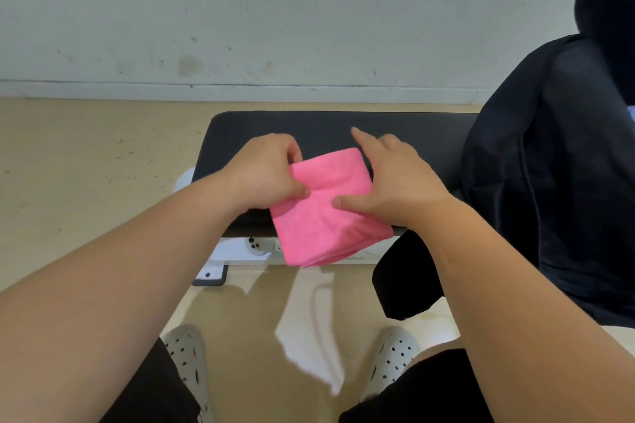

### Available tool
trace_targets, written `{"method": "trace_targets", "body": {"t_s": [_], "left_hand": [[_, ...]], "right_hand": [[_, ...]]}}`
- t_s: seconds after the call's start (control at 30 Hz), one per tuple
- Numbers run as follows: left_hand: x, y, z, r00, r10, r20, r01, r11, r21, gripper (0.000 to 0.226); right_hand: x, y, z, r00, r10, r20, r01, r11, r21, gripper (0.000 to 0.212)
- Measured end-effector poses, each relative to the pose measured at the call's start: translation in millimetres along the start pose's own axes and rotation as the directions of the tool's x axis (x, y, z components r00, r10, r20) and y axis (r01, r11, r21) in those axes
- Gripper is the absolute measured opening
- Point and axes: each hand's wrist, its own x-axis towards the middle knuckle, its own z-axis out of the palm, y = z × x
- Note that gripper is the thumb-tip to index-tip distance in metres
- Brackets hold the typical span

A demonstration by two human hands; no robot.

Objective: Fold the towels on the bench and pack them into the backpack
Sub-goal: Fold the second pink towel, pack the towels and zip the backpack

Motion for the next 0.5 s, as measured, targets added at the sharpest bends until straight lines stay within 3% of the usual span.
{"method": "trace_targets", "body": {"t_s": [0.1, 0.27, 0.37, 0.43, 0.5], "left_hand": [[15.8, -0.8, -11.5, 0.987, 0.158, -0.003, -0.158, 0.987, 0.032, 0.034], [36.8, -4.9, -14.7, 0.959, 0.280, -0.052, -0.268, 0.950, 0.162, 0.050], [34.7, -1.7, -17.1, 0.968, 0.231, 0.096, -0.245, 0.955, 0.167, 0.086], [32.9, -2.5, -17.6, 0.953, 0.197, 0.232, -0.260, 0.922, 0.286, 0.112], [33.0, -5.9, -17.0, 0.948, 0.166, 0.273, -0.254, 0.910, 0.328, 0.120]], "right_hand": [[9.7, 5.1, -0.1, 0.984, -0.167, 0.069, 0.159, 0.981, 0.109, 0.126], [24.0, 9.7, 6.2, 0.986, -0.122, 0.116, 0.119, 0.992, 0.037, 0.110], [29.6, 10.6, 6.1, 0.996, -0.078, 0.037, 0.074, 0.993, 0.091, 0.095], [29.5, 10.4, 1.8, 0.998, -0.036, 0.048, 0.031, 0.993, 0.118, 0.104], [28.5, 8.3, -1.3, 0.995, -0.003, 0.098, 0.003, 1.000, -0.004, 0.115]]}}
